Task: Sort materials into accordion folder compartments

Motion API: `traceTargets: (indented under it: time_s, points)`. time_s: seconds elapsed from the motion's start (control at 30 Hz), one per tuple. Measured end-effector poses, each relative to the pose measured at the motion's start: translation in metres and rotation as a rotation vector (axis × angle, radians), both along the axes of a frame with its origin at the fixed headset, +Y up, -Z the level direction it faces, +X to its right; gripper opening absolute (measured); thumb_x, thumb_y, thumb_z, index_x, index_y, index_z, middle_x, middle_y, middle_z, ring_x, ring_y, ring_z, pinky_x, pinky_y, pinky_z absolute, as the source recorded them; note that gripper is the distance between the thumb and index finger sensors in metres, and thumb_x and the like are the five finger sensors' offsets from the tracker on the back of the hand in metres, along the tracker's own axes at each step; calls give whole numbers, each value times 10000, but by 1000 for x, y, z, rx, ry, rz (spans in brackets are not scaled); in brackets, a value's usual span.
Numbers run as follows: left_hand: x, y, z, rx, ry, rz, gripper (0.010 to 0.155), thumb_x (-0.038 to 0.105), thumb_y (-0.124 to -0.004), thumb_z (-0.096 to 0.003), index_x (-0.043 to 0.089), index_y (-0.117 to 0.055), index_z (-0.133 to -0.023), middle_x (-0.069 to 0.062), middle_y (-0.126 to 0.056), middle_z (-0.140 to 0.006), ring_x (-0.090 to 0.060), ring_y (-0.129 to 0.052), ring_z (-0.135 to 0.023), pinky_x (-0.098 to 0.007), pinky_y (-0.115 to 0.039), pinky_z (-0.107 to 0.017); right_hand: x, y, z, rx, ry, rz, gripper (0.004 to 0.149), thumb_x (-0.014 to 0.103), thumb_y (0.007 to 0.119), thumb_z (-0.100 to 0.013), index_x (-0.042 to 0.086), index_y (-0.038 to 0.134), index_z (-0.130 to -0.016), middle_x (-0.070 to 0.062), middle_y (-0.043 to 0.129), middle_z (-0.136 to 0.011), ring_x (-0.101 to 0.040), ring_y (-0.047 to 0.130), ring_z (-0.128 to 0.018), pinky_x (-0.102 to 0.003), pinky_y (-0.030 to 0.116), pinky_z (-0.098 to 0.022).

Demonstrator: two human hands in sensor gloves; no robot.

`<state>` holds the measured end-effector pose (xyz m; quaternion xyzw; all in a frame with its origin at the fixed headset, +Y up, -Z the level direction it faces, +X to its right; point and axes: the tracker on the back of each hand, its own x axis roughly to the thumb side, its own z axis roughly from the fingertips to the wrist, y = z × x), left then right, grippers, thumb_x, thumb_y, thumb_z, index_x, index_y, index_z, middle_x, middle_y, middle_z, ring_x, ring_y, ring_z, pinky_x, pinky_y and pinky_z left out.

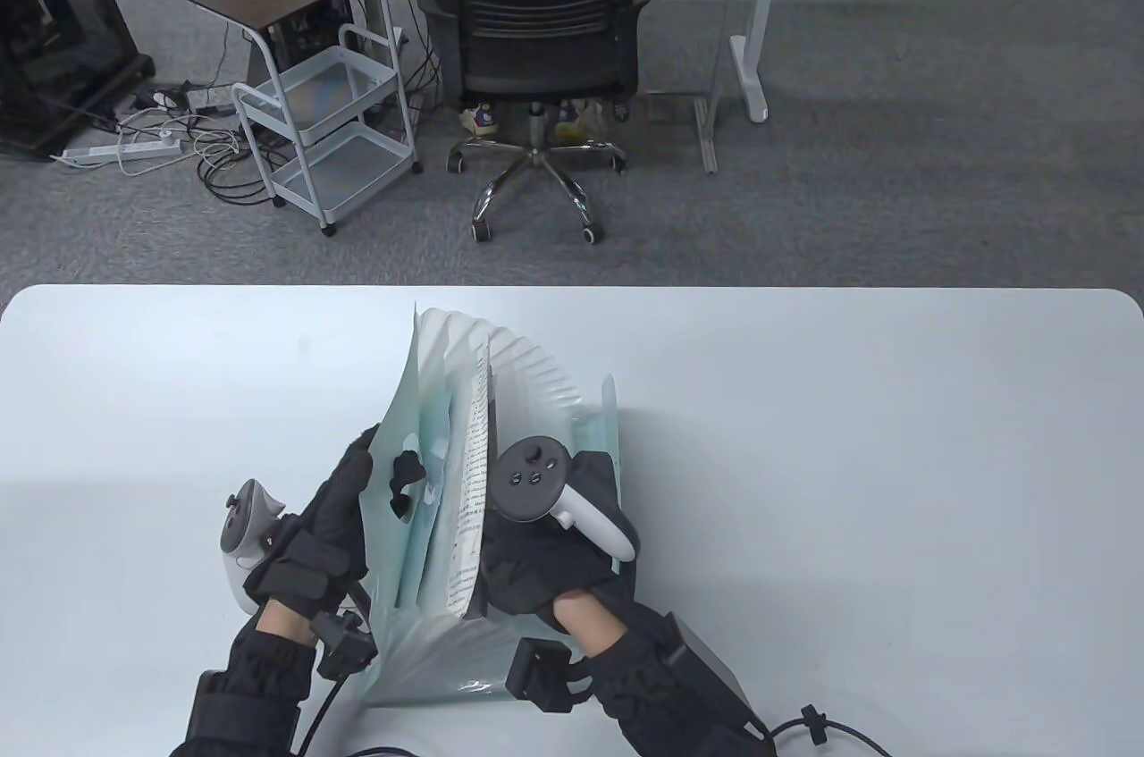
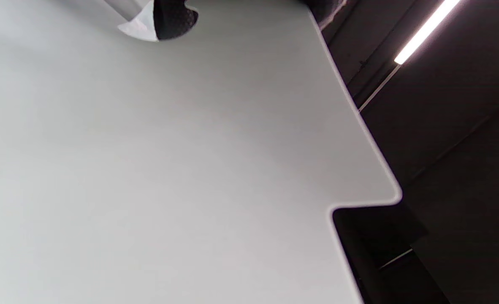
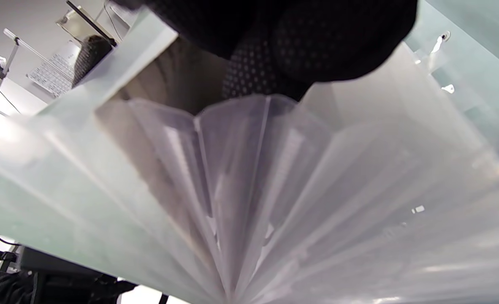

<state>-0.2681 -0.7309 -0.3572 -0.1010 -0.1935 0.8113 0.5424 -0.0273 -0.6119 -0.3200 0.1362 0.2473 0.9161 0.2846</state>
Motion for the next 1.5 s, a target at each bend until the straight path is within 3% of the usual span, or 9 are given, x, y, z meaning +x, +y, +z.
traceTargets:
  time_s: [0.37,0.57,0.77,1.13,1.5]
  points:
    - [-1,0,0,1,3,-8,714,457,-526,-757,47,-182,-1231,-224,-525,-1156,-539,-123,-1156,-686,-168,-715,9,17,14,78,-6,-29,472,120,577,-651,-15,566,-1104,-339,625,-1037,-280,916,-615,-407,830,-443]
    - [-2,0,-1,4,8,-30,713,458,-523,-759,47,-180,-1230,-221,-523,-1157,-540,-123,-1155,-688,-172,-713,27,45,27,288,-72,-99,468,157,584,-663,-6,574,-1101,-312,629,-1030,-338,886,-702,-452,807,-489]
    - [-2,0,-1,6,15,-48,711,462,-520,-760,50,-183,-1230,-217,-522,-1157,-540,-125,-1154,-691,-178,-711,42,59,33,408,-56,-243,488,229,540,-687,5,554,-1120,-308,585,-1085,-428,826,-819,-532,755,-566]
    - [-1,4,0,18,43,-127,702,464,-519,-761,47,-206,-1231,-221,-525,-1158,-541,-151,-1154,-713,-200,-702,83,51,26,483,-140,-431,566,286,501,-702,-29,417,-1164,-349,429,-1157,-570,612,-981,-667,574,-666]
    - [1,13,3,54,79,-223,712,455,-532,-757,35,-205,-1230,-257,-509,-1171,-569,-179,-1153,-759,-241,-686,120,19,1,364,-244,-445,580,231,460,-692,-52,284,-1166,-381,241,-1172,-634,385,-1020,-718,400,-680]
